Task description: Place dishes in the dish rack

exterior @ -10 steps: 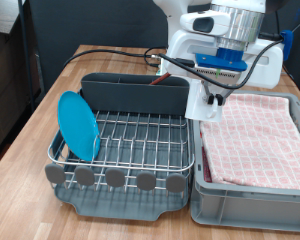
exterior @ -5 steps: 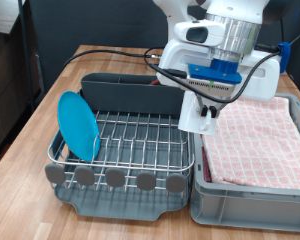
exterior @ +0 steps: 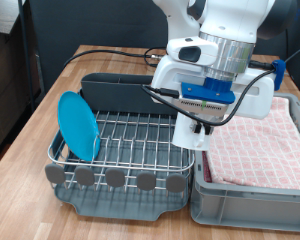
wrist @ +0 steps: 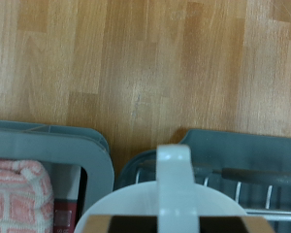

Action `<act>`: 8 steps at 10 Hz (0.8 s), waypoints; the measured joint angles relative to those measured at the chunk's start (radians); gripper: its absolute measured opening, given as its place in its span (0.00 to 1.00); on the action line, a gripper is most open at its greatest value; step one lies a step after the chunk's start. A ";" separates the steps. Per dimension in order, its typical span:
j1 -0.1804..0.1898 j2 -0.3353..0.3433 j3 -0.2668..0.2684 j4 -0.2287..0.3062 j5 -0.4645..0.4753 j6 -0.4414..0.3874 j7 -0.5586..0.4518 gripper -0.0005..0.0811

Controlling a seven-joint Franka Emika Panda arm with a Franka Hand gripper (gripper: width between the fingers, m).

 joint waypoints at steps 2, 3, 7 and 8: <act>-0.014 0.035 0.004 0.032 0.017 0.000 -0.020 0.09; -0.023 0.053 0.008 0.047 0.027 0.001 -0.030 0.09; -0.060 0.122 0.028 0.108 0.053 0.001 -0.066 0.09; -0.068 0.139 0.033 0.122 0.058 0.001 -0.075 0.09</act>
